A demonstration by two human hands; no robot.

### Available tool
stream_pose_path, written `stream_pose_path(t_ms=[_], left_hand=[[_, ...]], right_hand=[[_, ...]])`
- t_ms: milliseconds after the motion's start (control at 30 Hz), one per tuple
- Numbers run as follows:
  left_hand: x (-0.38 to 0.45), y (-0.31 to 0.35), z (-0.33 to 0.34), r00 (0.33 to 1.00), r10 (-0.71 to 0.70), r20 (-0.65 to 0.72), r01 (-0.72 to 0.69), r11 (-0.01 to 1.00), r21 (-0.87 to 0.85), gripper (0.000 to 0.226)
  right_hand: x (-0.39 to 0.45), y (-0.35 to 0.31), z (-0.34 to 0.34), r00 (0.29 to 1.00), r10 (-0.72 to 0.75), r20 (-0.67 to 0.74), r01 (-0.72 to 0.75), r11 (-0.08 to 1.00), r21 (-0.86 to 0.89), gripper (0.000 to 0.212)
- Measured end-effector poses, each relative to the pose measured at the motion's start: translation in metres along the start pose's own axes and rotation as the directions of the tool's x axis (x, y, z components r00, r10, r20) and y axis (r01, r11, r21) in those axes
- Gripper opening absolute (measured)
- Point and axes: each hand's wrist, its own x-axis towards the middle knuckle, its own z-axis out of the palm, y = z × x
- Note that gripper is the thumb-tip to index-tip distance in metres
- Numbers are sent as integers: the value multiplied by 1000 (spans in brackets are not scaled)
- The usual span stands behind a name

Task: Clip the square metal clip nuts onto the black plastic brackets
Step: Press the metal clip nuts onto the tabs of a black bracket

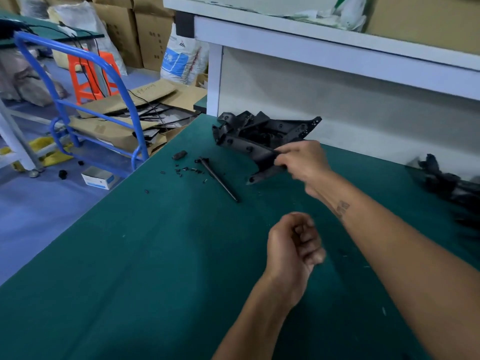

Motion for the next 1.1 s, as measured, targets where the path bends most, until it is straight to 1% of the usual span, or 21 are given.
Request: stream_pose_path(t_ms=[67, 133, 200, 267, 367, 433, 500, 567, 600, 633, 667, 700, 733, 767, 800, 867, 967, 1000, 1033, 1067, 1100], left_hand=[[-1, 0, 1, 997, -19, 69, 22, 999, -35, 11], [-2, -1, 4, 992, -26, 122, 34, 997, -63, 16], [-2, -3, 6, 987, -50, 155, 64, 994, -87, 31], [-1, -5, 6, 973, -94, 211, 109, 992, -63, 52], [-3, -7, 4, 914, -186, 361, 194, 981, 16, 78], [-4, -10, 4, 903, -198, 382, 176, 980, 92, 82], [-5, -11, 3, 905, -179, 385, 116, 977, 179, 78], [-8, -12, 2, 907, -148, 395, 11, 944, 329, 68], [-11, -12, 3, 907, -120, 405, -79, 893, 443, 59], [-16, -11, 6, 907, -78, 415, -194, 795, 574, 50], [-20, -11, 9, 902, -27, 431, -317, 638, 702, 44], [-25, -11, 14, 893, 4, 450, -407, 434, 804, 45], [-31, -12, 19, 890, 10, 456, -446, 233, 864, 53], [-37, -14, 27, 895, 2, 446, -444, 94, 891, 64], [-43, -17, 35, 904, -4, 427, -427, 43, 903, 71], [-52, -28, 53, 903, 45, 427, -428, 21, 904, 67], [-57, -41, 70, 837, 248, 487, -498, -22, 867, 53], [-55, -41, 70, 805, 300, 512, -511, -87, 855, 48], [-53, -40, 66, 774, 321, 546, -509, -199, 838, 47], [-51, -38, 61, 757, 306, 577, -491, -318, 811, 46], [-50, -35, 56, 761, 268, 591, -468, -405, 785, 46]], right_hand=[[-28, 6, -35, 983, -167, -80, 169, 986, 11, 32], [-66, 20, -68, 938, -290, -189, 306, 950, 61, 35], [-108, 36, -97, 882, -354, -311, 397, 914, 85, 36], [-142, 53, -121, 844, -392, -366, 450, 889, 87, 39], [-181, 82, -148, 857, -384, -344, 452, 881, 140, 43], [-197, 95, -162, 846, -359, -393, 451, 876, 171, 27], [-209, 100, -174, 783, -303, -544, 462, 868, 182, 18], [-215, 102, -180, 685, -273, -675, 476, 870, 131, 19], [-218, 105, -180, 651, -283, -704, 478, 873, 91, 21], [-221, 107, -176, 628, -299, -718, 481, 875, 56, 25], [-223, 111, -170, 618, -307, -724, 484, 874, 42, 29], [-226, 113, -163, 620, -300, -725, 487, 872, 56, 32], [-228, 114, -154, 627, -282, -726, 491, 867, 87, 34], [-229, 114, -146, 636, -262, -726, 492, 863, 119, 36], [-231, 114, -136, 647, -240, -724, 486, 861, 149, 38], [-235, 110, -117, 688, -231, -688, 490, 847, 206, 42], [-244, 105, -93, 796, -304, -523, 502, 814, 293, 42], [-248, 106, -91, 834, -302, -462, 474, 821, 318, 45], [-251, 108, -90, 870, -276, -408, 427, 835, 346, 48], [-253, 112, -92, 902, -230, -365, 371, 847, 381, 49], [-256, 116, -95, 925, -179, -336, 317, 852, 418, 48]])
